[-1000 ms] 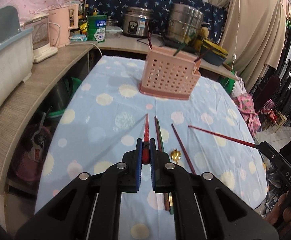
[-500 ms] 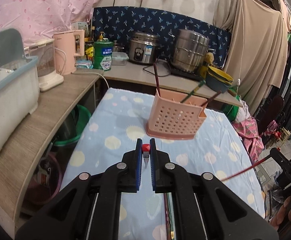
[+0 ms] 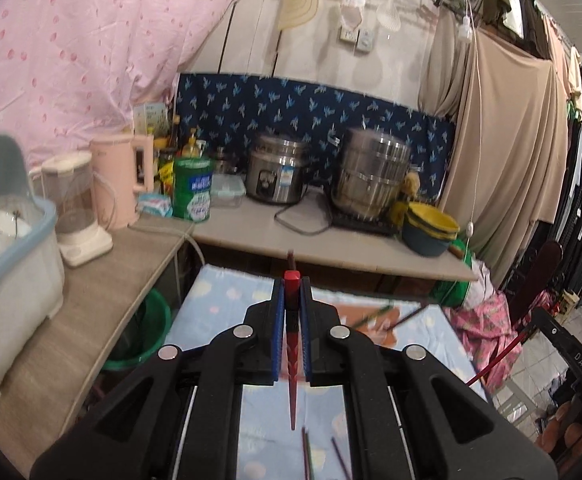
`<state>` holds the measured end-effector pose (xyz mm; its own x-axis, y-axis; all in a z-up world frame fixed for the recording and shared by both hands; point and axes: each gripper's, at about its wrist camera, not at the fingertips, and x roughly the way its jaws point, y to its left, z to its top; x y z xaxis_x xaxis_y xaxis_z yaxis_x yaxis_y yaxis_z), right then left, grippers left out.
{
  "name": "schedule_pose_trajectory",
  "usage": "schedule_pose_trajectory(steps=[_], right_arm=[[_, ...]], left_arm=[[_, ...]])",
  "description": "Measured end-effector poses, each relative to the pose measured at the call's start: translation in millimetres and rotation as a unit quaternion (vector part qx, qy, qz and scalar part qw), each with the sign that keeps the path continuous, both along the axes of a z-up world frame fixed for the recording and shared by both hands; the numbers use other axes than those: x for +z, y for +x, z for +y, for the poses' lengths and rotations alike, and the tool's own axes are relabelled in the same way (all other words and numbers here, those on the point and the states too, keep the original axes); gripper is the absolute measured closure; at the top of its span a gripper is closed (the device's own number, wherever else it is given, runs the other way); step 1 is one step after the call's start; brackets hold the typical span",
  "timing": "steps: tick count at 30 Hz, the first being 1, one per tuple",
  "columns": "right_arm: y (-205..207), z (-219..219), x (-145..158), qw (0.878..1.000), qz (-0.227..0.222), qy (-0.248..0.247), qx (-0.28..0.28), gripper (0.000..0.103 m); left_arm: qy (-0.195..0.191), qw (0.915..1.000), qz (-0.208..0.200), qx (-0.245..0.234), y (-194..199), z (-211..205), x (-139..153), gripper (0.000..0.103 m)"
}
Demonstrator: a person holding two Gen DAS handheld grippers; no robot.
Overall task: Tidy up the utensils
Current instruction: 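Lift both red chopsticks and carry them above the pink basket with both tools, then open both tools to drop the red chopsticks into the pink basket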
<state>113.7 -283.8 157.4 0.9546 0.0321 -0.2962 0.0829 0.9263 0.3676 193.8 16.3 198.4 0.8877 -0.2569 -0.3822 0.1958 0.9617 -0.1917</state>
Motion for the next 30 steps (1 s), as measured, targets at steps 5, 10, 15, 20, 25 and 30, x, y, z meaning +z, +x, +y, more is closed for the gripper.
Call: schedule_pose_trajectory(steps=[5, 10, 15, 20, 25, 30], right_arm=[[32, -8, 28, 0.999, -0.038, -0.009, -0.02, 0.096], [66, -15, 44, 0.997, -0.057, -0.021, -0.039, 0.096], [96, -13, 45, 0.997, -0.06, -0.032, -0.047, 0.096], [132, -7, 24, 0.998, -0.029, -0.038, -0.039, 0.096], [156, -3, -5, 0.999, 0.007, -0.027, -0.03, 0.096], [167, 6, -28, 0.999, 0.036, -0.028, -0.015, 0.096]], left_arm=[[-0.002, 0.9983, -0.055, 0.02, 20, -12, 33, 0.096], [-0.02, 0.9963, -0.078, 0.028, 52, -21, 53, 0.096], [-0.019, 0.9963, -0.08, 0.025, 79, -33, 48, 0.096], [-0.009, 0.9988, -0.046, 0.016, 105, -44, 20, 0.096], [-0.003, 0.9998, -0.015, 0.013, 123, -49, -9, 0.096], [-0.001, 0.9999, 0.007, 0.008, 132, -51, -28, 0.096]])
